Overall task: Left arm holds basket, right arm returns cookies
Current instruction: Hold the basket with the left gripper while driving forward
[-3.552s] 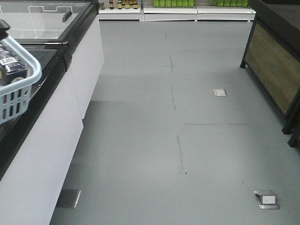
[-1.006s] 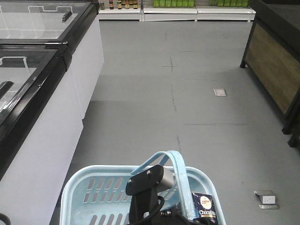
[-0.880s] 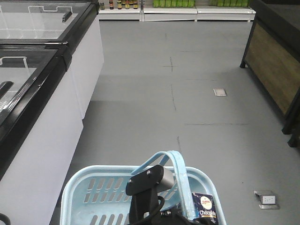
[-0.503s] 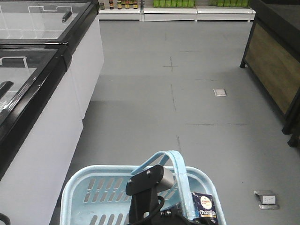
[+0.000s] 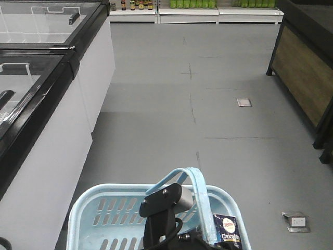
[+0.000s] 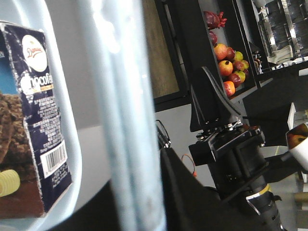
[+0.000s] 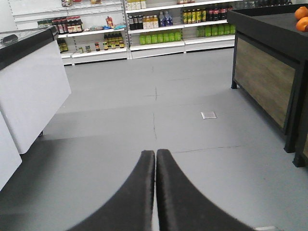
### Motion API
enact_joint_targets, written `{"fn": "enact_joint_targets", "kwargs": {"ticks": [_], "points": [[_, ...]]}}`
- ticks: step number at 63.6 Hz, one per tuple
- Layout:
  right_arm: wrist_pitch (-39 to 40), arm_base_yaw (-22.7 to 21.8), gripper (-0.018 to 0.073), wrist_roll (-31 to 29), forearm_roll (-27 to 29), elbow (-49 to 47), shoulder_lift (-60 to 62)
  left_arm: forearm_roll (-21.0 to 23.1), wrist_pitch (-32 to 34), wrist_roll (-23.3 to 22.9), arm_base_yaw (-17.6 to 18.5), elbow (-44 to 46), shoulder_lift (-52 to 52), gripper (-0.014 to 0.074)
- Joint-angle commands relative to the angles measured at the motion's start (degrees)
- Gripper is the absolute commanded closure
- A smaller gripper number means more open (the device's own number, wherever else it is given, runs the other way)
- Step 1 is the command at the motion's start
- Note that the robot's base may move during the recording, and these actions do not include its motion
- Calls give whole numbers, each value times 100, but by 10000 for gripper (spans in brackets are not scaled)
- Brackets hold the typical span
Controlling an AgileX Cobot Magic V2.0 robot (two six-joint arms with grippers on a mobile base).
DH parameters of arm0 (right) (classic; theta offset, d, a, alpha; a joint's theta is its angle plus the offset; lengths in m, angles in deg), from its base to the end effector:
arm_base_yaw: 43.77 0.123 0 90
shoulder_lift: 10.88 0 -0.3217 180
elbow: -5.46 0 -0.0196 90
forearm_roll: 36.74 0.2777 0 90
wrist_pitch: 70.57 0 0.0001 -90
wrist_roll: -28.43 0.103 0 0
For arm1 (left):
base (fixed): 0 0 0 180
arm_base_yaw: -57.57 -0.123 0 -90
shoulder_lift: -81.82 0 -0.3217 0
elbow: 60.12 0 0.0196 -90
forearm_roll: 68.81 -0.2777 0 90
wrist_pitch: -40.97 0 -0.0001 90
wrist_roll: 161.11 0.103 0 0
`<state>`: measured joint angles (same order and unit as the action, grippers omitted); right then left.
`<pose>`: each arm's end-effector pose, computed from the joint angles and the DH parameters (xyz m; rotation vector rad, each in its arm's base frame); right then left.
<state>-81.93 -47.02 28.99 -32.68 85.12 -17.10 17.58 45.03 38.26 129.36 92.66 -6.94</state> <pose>0.0579 -0.0018 0.1843 0.1049 1.6935 0.0287 0.1143 -0.3244 0.2960 0.0457 2.3467 -1.3507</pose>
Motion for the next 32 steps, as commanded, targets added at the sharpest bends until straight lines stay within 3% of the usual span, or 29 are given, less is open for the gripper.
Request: {"fn": "enact_joint_targets", "kwargs": {"ticks": [1,32], "points": [[431,-34,570,-56,-35,23,99,-103,98,72,26,175,244,603],[426,-34,570,-56,-35,23,99,-103,91,72,26,175,239,603]]}}
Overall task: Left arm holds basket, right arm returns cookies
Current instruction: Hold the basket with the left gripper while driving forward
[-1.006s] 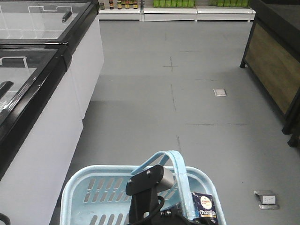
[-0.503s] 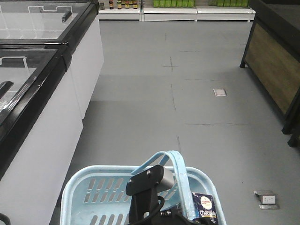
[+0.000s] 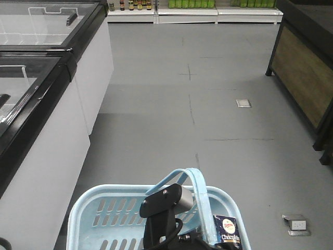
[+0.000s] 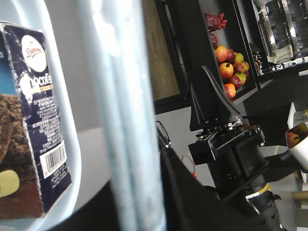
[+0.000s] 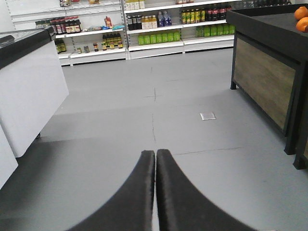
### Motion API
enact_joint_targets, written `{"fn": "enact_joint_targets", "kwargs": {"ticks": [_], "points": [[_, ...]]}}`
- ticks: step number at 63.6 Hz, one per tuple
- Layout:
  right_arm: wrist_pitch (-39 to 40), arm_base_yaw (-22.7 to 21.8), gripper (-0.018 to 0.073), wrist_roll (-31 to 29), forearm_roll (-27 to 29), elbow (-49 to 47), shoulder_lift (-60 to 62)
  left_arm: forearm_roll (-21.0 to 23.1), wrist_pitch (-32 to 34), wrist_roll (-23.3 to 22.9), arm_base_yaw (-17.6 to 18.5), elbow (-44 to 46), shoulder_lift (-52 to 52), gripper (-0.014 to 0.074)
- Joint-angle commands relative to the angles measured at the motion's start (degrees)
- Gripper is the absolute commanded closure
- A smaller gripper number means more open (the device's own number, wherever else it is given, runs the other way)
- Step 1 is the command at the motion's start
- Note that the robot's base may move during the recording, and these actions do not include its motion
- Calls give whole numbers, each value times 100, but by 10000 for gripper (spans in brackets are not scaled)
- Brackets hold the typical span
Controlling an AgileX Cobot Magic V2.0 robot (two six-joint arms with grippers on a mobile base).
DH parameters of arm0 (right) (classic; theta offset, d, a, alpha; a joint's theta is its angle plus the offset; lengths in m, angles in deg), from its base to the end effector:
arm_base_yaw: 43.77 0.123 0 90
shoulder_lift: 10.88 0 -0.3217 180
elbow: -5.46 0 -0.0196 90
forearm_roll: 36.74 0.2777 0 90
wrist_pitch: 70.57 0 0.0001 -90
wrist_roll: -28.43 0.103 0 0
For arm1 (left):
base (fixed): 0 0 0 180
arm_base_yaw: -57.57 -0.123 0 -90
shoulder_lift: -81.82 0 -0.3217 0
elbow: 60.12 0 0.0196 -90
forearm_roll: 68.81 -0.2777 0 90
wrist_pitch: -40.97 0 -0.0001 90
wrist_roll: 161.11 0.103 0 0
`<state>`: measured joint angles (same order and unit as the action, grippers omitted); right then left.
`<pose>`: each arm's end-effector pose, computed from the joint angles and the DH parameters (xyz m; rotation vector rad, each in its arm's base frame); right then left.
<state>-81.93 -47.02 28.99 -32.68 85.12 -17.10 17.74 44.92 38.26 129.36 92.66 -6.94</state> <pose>0.0579 -0.0018 0.1843 0.1049 1.6935 0.0287 0.1141 -0.3244 0.2960 0.0439 2.3489 -1.3531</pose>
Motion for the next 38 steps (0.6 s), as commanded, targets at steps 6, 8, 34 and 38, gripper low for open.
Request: {"fn": "enact_joint_targets", "kwargs": {"ticks": [6,8,34,38], "points": [[426,-34,570,-56,-35,23,99,-119,84,72,26,175,239,603],[433,-34,570,-56,-35,23,99,-119,84,72,26,175,239,603],[445,-34,570,-56,-35,23,99,-119,78,72,26,175,239,603],[445,-34,570,-56,-35,23,99,-119,78,72,26,175,239,603]]}}
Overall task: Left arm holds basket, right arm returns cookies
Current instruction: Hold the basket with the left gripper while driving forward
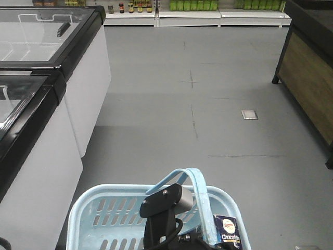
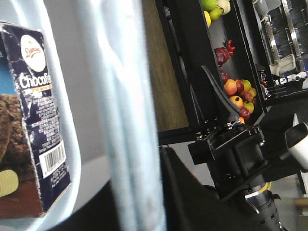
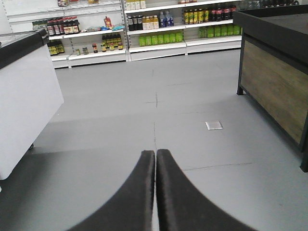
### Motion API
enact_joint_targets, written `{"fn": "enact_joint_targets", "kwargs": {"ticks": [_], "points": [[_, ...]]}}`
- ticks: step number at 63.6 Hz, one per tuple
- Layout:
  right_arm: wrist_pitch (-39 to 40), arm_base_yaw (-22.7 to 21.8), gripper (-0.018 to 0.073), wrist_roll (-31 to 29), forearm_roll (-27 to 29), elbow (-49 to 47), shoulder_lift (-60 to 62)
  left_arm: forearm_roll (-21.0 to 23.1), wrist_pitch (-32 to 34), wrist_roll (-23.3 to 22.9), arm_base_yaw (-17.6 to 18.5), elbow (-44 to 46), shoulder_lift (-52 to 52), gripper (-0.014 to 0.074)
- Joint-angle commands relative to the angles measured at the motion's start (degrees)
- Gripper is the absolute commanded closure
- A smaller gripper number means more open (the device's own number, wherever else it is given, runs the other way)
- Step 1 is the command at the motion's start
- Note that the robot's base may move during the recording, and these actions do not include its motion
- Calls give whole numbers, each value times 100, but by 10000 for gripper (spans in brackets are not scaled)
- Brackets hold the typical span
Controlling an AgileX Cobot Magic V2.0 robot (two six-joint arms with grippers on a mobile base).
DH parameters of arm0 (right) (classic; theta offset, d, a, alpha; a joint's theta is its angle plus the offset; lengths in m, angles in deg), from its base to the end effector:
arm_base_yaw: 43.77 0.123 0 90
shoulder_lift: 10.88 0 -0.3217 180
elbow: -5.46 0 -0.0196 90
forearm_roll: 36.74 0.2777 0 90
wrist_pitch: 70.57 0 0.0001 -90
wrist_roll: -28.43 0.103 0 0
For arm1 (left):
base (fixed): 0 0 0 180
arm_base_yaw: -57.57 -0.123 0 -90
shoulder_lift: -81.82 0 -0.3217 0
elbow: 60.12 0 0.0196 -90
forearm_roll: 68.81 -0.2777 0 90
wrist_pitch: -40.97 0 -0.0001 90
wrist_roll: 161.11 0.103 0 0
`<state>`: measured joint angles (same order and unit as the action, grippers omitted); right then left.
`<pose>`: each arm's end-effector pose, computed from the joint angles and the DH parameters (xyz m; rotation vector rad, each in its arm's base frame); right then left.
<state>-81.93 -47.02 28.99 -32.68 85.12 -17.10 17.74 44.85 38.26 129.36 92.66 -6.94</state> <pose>0.0579 -0.0018 0.1843 0.1049 1.6935 0.0287 0.1140 -0.3245 0.2959 0.0448 2.3496 -1.3539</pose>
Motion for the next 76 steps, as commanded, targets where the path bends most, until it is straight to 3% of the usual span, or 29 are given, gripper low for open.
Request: {"fn": "enact_joint_targets", "kwargs": {"ticks": [1,76], "points": [[445,-34,570,-56,-35,23,99,-119,84,72,26,175,239,603],[428,-34,570,-56,-35,23,99,-119,17,72,26,175,239,603]]}}
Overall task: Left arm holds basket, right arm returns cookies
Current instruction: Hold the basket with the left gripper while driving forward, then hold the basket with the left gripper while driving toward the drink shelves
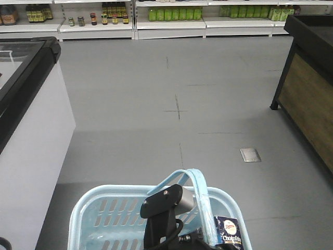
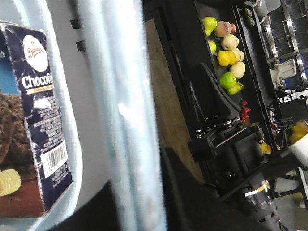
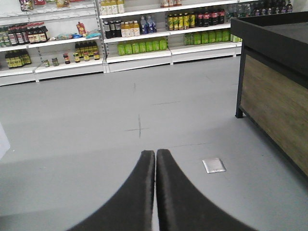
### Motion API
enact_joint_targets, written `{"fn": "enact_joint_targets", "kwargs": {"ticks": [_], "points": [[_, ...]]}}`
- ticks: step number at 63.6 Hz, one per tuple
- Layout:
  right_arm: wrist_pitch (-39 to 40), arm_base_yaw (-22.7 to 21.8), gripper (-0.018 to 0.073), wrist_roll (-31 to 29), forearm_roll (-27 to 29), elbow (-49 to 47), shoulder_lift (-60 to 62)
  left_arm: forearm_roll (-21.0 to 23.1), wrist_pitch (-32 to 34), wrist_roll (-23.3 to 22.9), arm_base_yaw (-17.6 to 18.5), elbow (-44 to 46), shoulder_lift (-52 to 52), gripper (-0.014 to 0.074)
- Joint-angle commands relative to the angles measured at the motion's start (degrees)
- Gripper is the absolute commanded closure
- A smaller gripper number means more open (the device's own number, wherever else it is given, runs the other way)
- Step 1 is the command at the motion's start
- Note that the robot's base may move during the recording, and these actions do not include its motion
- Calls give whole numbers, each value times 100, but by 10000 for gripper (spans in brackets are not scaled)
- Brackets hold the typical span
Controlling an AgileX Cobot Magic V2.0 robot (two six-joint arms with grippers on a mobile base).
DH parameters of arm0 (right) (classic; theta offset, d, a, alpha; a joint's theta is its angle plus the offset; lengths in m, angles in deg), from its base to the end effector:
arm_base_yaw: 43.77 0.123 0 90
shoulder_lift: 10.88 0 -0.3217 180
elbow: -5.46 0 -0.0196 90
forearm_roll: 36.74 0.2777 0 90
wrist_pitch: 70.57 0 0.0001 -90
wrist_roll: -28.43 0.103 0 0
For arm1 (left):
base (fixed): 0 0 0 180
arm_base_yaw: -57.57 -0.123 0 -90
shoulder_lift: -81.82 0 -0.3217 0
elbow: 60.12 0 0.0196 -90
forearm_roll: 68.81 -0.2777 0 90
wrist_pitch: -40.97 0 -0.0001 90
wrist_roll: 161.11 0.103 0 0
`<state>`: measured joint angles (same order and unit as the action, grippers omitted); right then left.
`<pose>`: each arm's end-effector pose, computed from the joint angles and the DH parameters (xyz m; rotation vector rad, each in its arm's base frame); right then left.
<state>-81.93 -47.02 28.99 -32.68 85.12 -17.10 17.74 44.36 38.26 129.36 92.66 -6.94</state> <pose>0.0579 -0.0018 0.1843 0.1049 1.6935 0.0287 0.1131 -0.3248 0.2959 0.0512 2.3543 -1.3595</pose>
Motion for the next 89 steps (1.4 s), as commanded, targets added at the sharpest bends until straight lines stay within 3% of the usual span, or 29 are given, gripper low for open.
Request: {"fn": "enact_joint_targets", "kwargs": {"ticks": [1,89], "points": [[428,-34,570,-56,-35,23,99,-119,67,72,26,175,239,603],[412,-34,570,-56,-35,23,99,-119,47,72,14,175,239,603]]}}
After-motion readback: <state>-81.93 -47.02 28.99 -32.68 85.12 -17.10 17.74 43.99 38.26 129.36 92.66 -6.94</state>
